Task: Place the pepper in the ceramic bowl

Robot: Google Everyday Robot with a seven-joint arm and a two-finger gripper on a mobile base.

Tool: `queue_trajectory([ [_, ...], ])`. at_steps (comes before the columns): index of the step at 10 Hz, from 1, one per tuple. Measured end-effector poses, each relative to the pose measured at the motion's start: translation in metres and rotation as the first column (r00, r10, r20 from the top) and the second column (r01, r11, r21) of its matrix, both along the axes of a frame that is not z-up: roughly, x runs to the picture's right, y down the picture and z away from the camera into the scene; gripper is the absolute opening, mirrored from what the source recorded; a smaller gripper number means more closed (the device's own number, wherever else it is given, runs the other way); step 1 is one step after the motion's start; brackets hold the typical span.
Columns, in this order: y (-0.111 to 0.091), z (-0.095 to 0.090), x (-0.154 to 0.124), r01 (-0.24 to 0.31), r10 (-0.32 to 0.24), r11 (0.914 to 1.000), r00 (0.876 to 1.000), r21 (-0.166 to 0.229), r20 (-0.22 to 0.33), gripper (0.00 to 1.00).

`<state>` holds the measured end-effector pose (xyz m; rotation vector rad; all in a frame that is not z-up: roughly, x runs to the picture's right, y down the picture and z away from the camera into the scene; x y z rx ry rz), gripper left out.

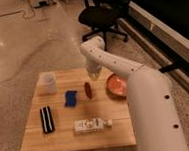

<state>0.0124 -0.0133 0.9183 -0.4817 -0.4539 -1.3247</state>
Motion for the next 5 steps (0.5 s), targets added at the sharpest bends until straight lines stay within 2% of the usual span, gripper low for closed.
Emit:
queue_trajectory([
  [2, -0.001, 0.006, 0.010, 0.014, -0.014, 0.9998, 1.000, -0.017, 0.017, 0.63],
  [5, -0.007, 0.029, -0.020, 0.045, -0.040, 0.9977, 0.995, -0.050, 0.096, 0.63],
])
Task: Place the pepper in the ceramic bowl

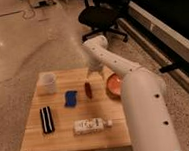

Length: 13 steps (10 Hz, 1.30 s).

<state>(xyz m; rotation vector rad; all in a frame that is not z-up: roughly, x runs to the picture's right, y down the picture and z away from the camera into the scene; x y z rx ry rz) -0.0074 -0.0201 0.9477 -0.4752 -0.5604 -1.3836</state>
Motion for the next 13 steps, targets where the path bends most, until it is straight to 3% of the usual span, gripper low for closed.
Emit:
queue_trajectory([
  [4, 0.008, 0.019, -0.033, 0.043, -0.041, 0.9981, 0.997, -0.043, 0.061, 0.63],
  [9, 0.046, 0.000, -0.026, 0.067, -0.064, 0.9944, 0.997, -0.081, 0.046, 0.63],
  [13, 0.062, 0.004, -0.032, 0.080, -0.077, 0.9946, 0.995, -0.066, 0.056, 0.63],
])
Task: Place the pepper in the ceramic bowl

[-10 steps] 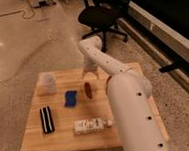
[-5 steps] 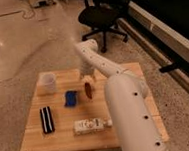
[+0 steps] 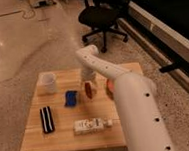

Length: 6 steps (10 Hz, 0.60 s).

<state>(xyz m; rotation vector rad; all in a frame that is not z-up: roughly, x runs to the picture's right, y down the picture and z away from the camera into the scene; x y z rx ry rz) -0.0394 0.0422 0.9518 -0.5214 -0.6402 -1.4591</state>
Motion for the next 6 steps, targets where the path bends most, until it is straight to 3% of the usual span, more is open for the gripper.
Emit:
queue_trajectory([
  [6, 0.0101, 0.0122, -0.0092, 0.029, -0.029, 0.9993, 1.000, 0.023, -0.002, 0.63],
])
